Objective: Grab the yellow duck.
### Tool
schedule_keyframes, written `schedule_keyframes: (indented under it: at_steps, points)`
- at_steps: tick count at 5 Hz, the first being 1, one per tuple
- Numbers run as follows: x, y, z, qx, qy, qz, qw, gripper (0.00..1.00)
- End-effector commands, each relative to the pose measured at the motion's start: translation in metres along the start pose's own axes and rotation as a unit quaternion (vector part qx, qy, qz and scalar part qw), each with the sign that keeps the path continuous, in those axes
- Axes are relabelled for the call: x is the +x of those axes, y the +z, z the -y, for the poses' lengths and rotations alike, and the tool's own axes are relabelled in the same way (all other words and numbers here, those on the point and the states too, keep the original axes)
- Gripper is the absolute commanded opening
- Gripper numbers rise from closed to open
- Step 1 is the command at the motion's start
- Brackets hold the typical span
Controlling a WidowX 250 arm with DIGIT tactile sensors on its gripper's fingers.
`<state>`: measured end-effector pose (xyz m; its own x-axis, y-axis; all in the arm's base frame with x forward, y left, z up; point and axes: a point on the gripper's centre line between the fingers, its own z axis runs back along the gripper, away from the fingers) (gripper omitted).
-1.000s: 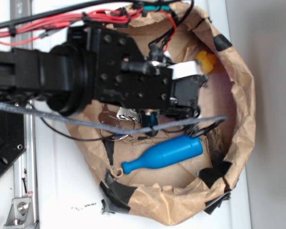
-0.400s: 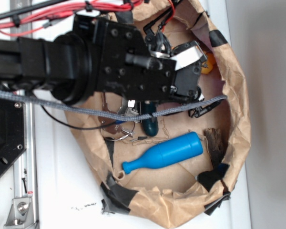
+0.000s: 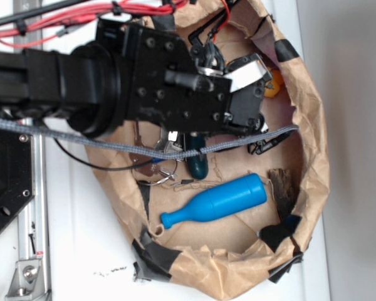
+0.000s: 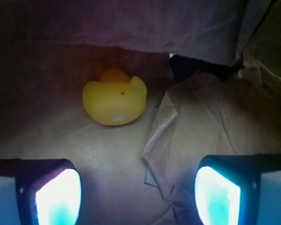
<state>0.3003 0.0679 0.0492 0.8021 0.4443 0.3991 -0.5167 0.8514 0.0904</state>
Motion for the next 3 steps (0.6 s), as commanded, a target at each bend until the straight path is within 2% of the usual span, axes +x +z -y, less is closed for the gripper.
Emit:
schedule_keyframes:
  at_steps: [1, 3]
  points:
    - [0.022, 0.004, -0.009, -0.018, -0.002, 0.082, 0.996, 1.0]
    - [0.025, -0.012, -0.018, -0.005, -0.025, 0.095, 0.995, 1.0]
